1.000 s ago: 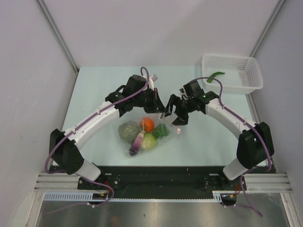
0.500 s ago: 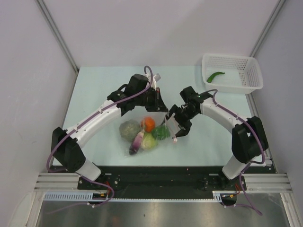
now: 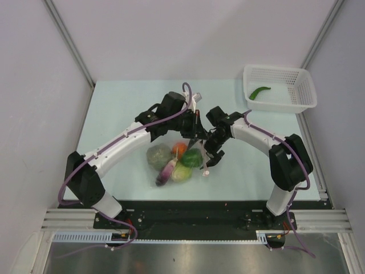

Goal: Open the zip-top bag and remove the fake food

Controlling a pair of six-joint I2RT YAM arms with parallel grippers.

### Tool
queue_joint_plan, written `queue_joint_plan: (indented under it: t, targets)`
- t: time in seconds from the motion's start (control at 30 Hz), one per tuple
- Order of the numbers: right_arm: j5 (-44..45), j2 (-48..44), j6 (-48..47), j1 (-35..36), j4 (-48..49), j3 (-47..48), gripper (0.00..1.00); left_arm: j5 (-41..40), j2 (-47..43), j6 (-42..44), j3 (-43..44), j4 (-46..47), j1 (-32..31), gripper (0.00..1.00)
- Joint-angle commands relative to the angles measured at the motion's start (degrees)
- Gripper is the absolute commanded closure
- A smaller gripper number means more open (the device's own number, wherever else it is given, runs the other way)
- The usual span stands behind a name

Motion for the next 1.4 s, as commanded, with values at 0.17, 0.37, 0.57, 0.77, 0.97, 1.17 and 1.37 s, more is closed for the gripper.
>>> queue_joint_plan:
  t: [0.17, 0.37, 0.57, 0.77, 0.97, 1.17, 1.37]
  targets:
    - [13.6, 4.5, -1.2, 1.8, 0.5, 2.3, 0.02, 3.5, -2.2, -2.1, -0.2, 7.4, -1.8, 1.00]
    - [15.7, 1.3, -2.4, 2.6, 6.7, 2.3, 0.16, 2.7, -3.4, -2.3, -2.0, 7.2, -1.7, 1.00]
    - [17.9, -2.5, -6.6, 2.1, 7.0, 2.3, 0.58, 2.0, -3.7, -1.8, -1.6, 6.0, -1.7, 1.00]
    - [16.7, -6.9, -10.8, 0.2, 7.9, 2.3, 0.58, 0.5, -5.4, -1.2, -2.6, 4.3, -1.2, 1.00]
    - [13.9, -7.6, -15.0, -1.1, 7.9, 2.3, 0.34, 0.4, -7.8, -2.5, -6.0, 5.4, -1.2, 1.00]
    - [11.5, -5.9, -19.6, -0.9, 13.3, 2.3, 0.26, 0.7, -9.8, -3.9, -7.9, 6.3, -1.2, 1.00]
    - [8.8, -4.5, -24.6, -1.6, 16.2, 2.3, 0.14, 1.1, -11.5, -3.9, -9.5, 5.9, -1.2, 1.00]
